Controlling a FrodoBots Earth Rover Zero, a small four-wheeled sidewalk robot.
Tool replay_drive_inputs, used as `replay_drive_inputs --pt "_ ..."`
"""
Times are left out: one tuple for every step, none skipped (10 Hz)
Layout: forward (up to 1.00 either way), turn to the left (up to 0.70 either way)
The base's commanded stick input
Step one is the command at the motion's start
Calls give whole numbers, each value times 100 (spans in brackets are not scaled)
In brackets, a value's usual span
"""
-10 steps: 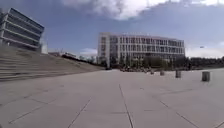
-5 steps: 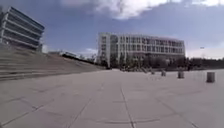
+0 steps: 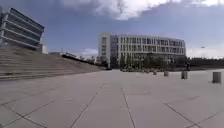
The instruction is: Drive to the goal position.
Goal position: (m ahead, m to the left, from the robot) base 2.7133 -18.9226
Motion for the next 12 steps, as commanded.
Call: replay_drive_inputs --pt "50 1" --pt "50 1" --pt "50 1" --pt "50 1" --pt "50 1" --pt "50 1" --pt "50 1" --pt "50 1" --pt "50 1" --pt "50 1" --pt "50 1" --pt "50 1"
